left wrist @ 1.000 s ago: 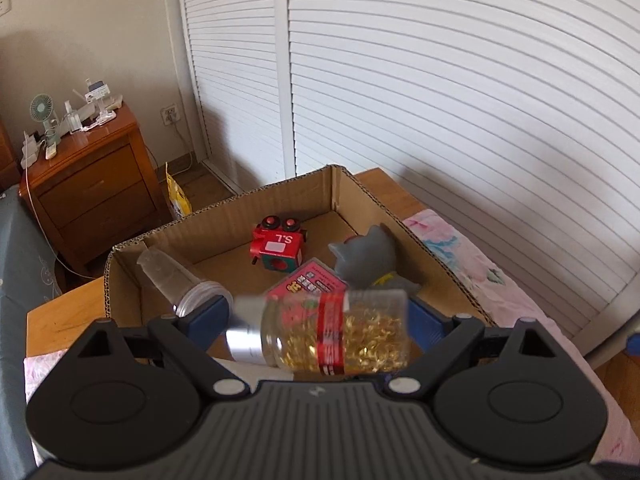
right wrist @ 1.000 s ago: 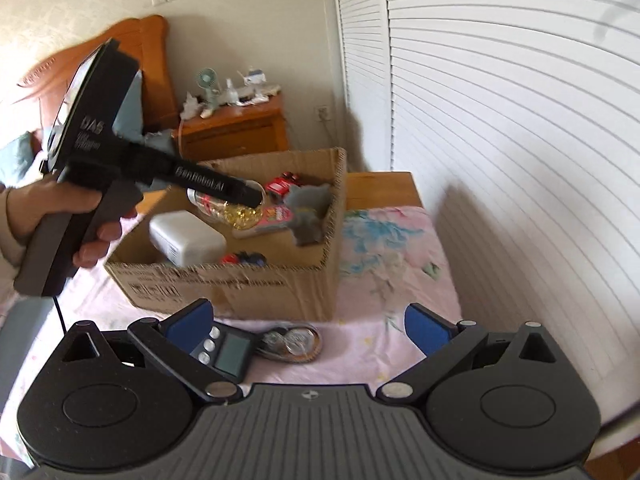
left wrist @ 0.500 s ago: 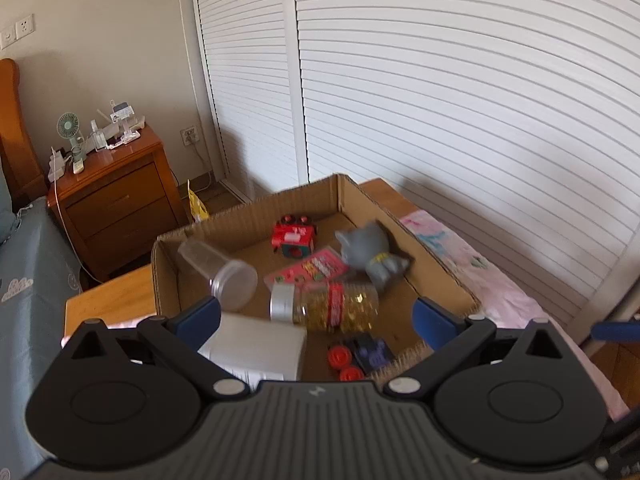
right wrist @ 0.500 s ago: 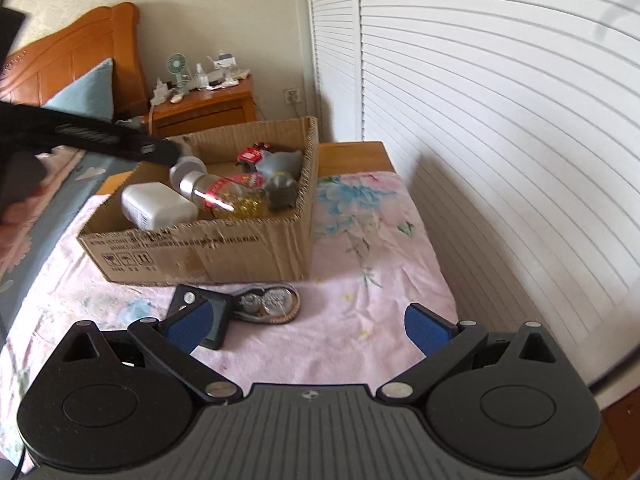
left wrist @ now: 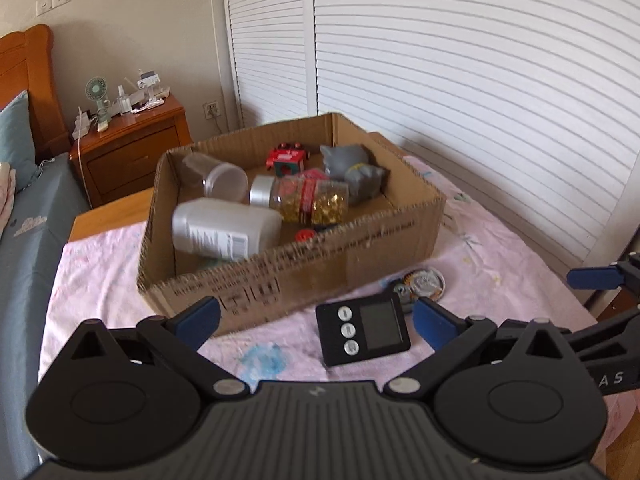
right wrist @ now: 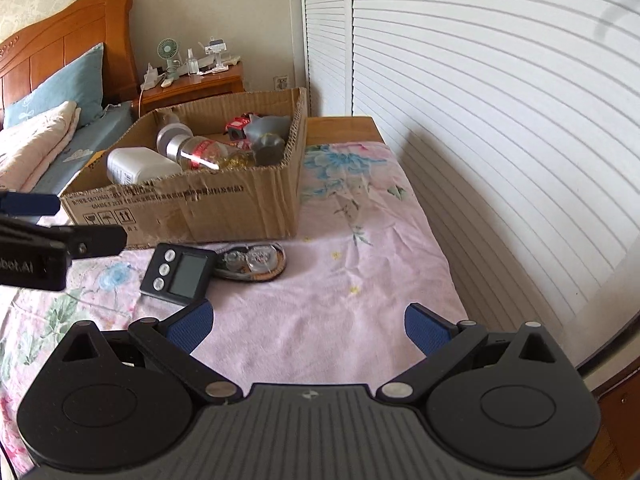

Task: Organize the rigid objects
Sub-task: 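Move the left gripper to the black digital timer while the right approaches the correction tape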

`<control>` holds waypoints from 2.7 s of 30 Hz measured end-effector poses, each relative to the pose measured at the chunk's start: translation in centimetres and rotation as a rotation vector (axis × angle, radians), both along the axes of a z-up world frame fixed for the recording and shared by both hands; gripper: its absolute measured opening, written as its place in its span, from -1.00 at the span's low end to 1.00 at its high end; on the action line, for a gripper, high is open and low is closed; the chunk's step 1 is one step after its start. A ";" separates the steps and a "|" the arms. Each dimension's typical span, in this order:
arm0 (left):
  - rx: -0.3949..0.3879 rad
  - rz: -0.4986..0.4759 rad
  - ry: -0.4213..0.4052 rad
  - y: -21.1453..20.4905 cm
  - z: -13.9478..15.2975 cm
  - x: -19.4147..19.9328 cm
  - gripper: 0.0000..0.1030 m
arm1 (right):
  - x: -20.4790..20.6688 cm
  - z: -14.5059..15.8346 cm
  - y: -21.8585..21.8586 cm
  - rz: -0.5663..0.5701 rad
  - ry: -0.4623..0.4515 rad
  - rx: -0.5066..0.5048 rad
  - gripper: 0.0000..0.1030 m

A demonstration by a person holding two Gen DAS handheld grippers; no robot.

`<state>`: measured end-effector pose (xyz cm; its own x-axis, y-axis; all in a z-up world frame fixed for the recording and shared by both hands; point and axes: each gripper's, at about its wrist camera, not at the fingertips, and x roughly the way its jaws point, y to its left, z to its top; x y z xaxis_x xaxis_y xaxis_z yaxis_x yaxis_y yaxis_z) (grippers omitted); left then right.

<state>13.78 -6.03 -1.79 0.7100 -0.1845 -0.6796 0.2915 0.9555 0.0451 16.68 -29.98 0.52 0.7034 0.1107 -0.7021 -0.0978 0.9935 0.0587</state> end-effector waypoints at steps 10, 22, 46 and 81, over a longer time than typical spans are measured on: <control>-0.045 0.039 0.068 -2.5 -4.6 1.5 0.98 | 0.0 -1.9 -1.4 -0.020 0.032 0.031 1.00; -0.014 0.098 0.097 -3.2 -6.9 2.8 0.86 | 0.5 -2.9 -1.9 -0.021 0.061 0.031 1.00; -0.052 0.214 0.109 2.6 -6.5 1.2 0.89 | 2.2 -3.4 3.4 0.098 0.077 -0.131 1.00; -0.039 0.154 0.120 4.6 -7.4 1.3 0.99 | 8.7 -5.2 4.8 0.096 0.041 -0.093 1.00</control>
<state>15.06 -1.45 -9.15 0.6461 -0.1078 -0.7556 0.1423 0.9896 -0.0195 25.36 -25.19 -4.69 0.6632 0.1096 -0.7404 -0.1923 0.9810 -0.0270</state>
